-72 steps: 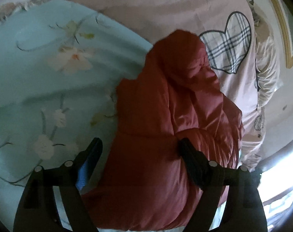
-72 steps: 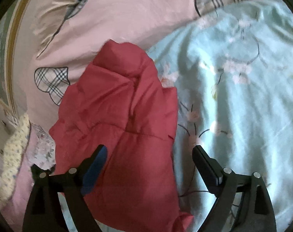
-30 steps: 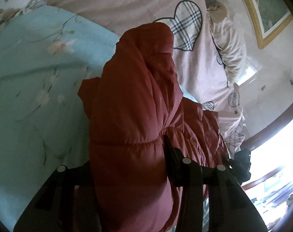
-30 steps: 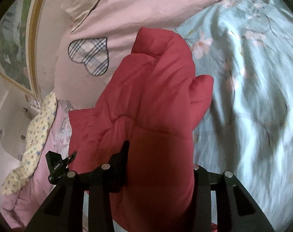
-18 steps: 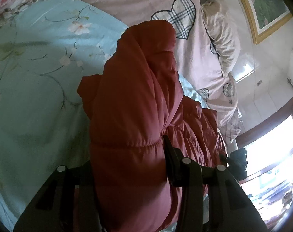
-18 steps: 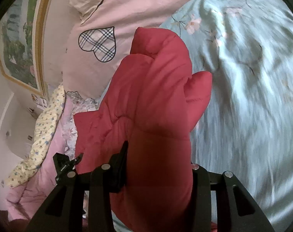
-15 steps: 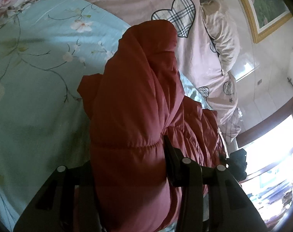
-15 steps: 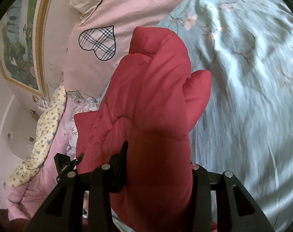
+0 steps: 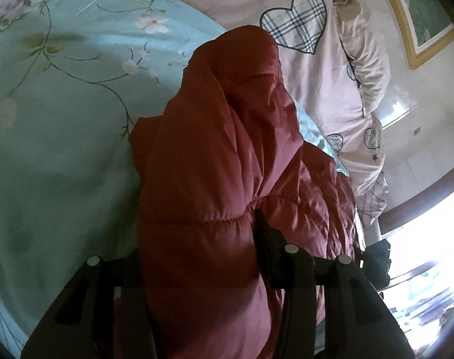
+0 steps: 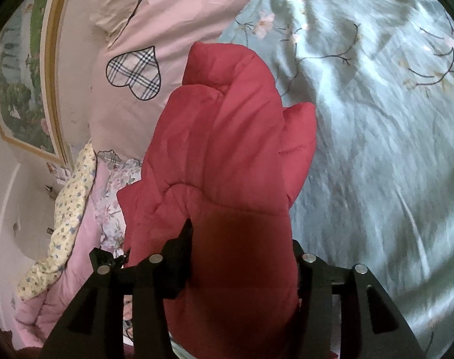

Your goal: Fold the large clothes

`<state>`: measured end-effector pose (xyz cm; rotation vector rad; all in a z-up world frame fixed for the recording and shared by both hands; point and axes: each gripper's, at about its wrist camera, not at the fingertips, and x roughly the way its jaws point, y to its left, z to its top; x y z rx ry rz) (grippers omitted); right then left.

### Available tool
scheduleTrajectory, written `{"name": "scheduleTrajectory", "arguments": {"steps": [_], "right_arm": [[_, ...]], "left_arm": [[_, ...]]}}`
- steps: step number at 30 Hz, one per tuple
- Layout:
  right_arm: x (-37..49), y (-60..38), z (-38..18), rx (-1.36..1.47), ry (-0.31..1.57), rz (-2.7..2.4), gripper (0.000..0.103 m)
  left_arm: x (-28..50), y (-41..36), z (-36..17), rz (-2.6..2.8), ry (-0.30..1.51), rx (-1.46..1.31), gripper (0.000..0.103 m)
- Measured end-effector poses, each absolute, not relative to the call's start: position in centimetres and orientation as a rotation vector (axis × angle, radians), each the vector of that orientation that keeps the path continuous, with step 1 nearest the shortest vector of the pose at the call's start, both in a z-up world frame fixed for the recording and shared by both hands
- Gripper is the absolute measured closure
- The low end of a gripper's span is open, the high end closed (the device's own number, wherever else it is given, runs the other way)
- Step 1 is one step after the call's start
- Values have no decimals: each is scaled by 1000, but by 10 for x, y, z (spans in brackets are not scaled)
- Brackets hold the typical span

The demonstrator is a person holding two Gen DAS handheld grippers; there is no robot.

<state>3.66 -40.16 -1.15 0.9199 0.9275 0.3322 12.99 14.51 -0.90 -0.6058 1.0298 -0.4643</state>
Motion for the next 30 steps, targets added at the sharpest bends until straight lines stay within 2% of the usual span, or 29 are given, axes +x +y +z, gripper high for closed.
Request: {"name": "scheduleTrajectory", "arguments": {"steps": [5,9,22,30], "right_arm": [[37,-398,-9,905,934,324,45],[35,-397,-5,861,941,293,33],[32,-396,13,723,928,203,18],[32,-397,18,687,922,185,17]], "left_arm": [[130,146,-8,-449,1034,-588,49],[130,146,-3,-406,1032,-550,38],[128,150,16,-336,977,-492,36],[129,163,30,-298,941,-460,36]]}}
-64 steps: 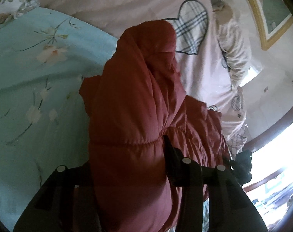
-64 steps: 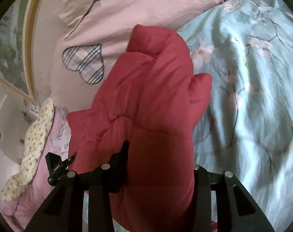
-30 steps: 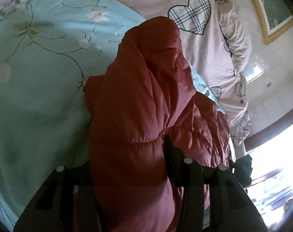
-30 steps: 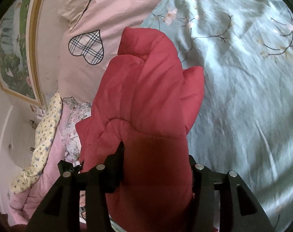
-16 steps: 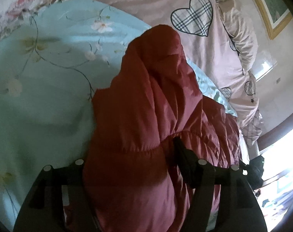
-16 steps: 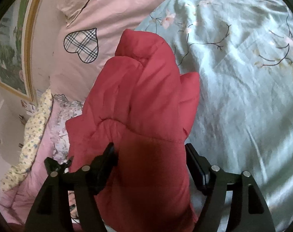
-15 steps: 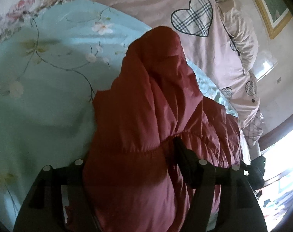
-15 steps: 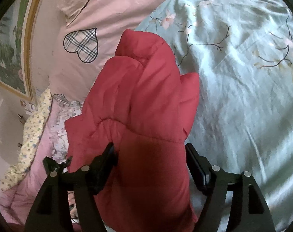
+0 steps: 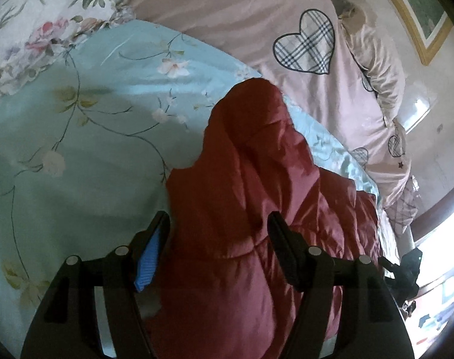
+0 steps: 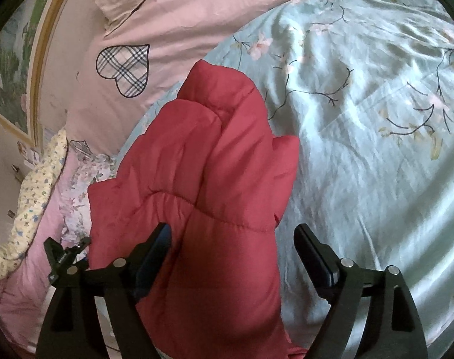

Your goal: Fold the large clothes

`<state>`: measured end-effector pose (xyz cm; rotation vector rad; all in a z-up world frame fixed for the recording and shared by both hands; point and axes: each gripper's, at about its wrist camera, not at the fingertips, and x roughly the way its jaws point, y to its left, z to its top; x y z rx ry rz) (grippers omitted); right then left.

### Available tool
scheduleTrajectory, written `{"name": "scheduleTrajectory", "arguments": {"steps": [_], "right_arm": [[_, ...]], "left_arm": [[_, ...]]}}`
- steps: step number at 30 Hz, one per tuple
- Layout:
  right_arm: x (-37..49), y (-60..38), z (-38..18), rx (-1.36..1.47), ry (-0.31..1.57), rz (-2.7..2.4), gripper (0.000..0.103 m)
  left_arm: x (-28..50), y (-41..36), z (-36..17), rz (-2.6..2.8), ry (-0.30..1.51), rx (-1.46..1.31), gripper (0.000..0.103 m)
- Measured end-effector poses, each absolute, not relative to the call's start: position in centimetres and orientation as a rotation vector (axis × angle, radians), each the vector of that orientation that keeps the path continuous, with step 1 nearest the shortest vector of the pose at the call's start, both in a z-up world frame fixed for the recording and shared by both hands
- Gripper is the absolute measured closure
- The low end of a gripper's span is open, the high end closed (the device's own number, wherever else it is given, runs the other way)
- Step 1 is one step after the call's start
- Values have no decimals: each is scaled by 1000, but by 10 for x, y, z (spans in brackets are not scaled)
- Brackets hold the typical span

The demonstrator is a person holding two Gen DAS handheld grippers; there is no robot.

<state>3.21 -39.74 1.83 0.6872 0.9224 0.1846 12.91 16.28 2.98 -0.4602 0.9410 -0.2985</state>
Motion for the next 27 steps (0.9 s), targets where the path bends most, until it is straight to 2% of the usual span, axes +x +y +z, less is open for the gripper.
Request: {"name": "scheduleTrajectory", "arguments": {"steps": [9,12,27], "right_arm": [[45,-394,39,565,909,122,15],[55,-392,48,498,904,91,14],[155,-386,64,440,955,109,13]], "left_arm": [[141,137,42,-291,941,-339,36],[145,131,44,-294,944,-312,28],[214,98,52,-306,984,-266,24]]}}
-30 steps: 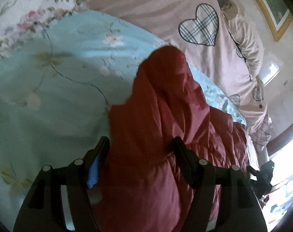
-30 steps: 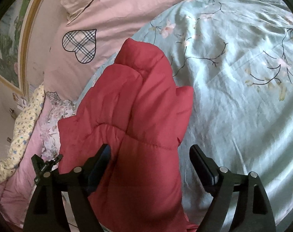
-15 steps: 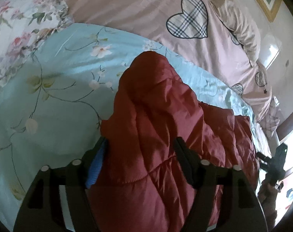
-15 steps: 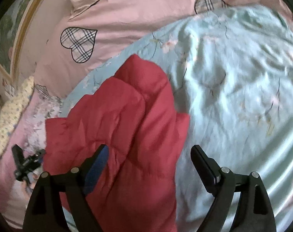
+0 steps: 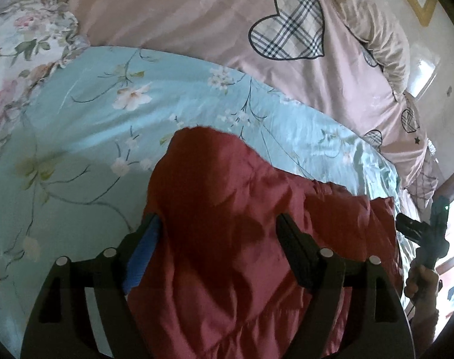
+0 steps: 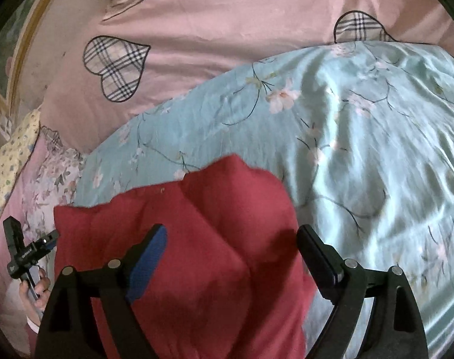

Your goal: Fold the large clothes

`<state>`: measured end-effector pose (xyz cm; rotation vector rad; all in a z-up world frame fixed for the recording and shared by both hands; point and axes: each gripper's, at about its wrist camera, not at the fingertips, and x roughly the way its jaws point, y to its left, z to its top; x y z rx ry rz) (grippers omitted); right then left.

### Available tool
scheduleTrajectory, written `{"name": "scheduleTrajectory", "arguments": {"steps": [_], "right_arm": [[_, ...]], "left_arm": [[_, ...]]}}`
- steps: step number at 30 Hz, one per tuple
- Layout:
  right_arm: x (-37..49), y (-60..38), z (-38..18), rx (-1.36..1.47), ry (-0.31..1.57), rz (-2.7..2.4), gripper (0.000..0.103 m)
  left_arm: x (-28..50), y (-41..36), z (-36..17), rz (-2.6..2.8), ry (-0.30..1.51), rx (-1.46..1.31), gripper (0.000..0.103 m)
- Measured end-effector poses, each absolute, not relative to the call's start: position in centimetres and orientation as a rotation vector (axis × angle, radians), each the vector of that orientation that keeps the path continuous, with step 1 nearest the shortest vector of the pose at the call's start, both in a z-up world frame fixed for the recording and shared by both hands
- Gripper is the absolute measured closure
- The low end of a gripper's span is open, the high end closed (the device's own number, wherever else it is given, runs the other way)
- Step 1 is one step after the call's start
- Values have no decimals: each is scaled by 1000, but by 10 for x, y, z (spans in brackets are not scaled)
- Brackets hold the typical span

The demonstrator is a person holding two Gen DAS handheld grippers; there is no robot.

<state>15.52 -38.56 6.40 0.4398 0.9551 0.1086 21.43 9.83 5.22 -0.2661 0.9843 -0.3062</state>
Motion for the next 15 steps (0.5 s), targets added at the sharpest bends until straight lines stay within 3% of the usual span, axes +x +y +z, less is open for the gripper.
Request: {"name": "scheduleTrajectory", "arguments": {"steps": [15], "right_arm": [[177,-373,59,372,996,96,13]], "left_arm": [[235,85,44,-268,1023,-203,24]]}}
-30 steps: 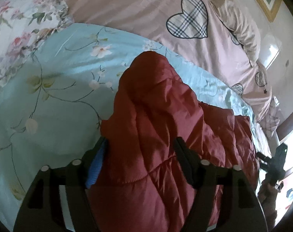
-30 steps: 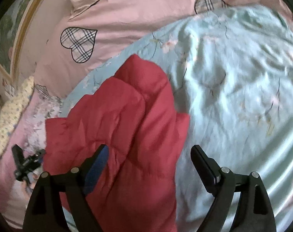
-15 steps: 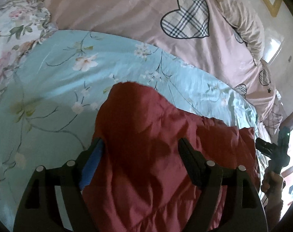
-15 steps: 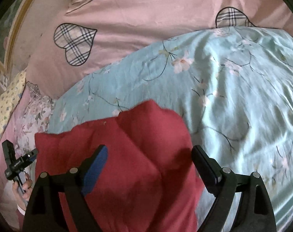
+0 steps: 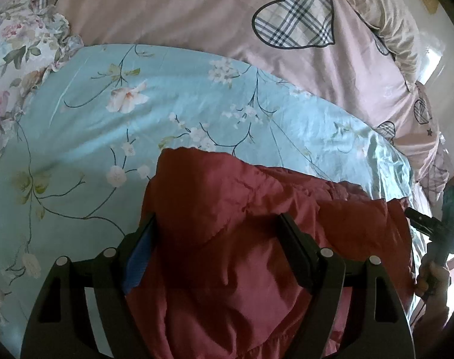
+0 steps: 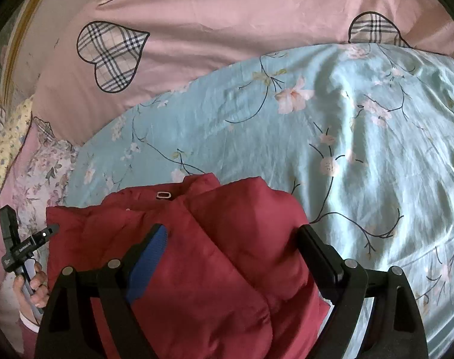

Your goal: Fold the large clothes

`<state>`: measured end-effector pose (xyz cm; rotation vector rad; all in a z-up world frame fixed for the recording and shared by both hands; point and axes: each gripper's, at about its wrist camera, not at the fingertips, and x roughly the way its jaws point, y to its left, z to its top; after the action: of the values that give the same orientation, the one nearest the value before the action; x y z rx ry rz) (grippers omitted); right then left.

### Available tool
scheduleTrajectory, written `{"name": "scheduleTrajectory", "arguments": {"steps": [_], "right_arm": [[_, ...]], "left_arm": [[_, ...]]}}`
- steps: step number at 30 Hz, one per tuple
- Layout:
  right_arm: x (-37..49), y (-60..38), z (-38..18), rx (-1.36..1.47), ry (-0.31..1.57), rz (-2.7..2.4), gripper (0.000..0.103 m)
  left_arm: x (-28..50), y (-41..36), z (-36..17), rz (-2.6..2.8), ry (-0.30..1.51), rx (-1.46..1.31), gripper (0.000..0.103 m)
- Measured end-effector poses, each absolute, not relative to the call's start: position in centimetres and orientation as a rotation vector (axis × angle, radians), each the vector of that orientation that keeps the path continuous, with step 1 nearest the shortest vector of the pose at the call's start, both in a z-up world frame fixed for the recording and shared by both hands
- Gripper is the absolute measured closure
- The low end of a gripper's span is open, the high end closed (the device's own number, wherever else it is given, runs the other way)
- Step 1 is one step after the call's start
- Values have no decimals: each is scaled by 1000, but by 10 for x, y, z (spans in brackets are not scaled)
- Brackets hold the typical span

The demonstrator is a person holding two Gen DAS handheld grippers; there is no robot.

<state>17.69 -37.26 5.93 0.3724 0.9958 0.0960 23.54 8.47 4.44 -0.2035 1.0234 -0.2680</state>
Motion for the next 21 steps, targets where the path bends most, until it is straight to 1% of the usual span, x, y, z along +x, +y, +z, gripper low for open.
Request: {"name": "scheduleTrajectory", "arguments": {"steps": [2,3,4,5,6,7,8,10,17,21], "right_arm": [[180,-373,58,366,1001,92,15],[180,-373,58,363,1001,92,22],[181,-372,57,355,1003,85,35],[181,-372,56,349,1005,80,43],[181,-372,56,346,1001,76,62],[180,-373,57,349,991,74,78],[179,-374,59,342,977,61,86],[171,-376,69,339,915,43,89],[174,-376,96,290,795,-42,94],[189,-390,92,319,778,-104,96]], "left_arm": [[237,83,44,-267,1021,-195,27],[237,82,44,-267,1018,-186,37],[238,80,44,-265,1020,-172,51],[238,79,44,-261,1021,-161,59],[238,78,43,-256,1020,-141,75],[238,78,43,-259,1020,-134,85],[237,78,44,-265,1018,-134,86],[235,78,48,-260,997,-138,90],[251,69,75,-239,926,-140,92],[273,61,80,-230,911,-144,93]]}}
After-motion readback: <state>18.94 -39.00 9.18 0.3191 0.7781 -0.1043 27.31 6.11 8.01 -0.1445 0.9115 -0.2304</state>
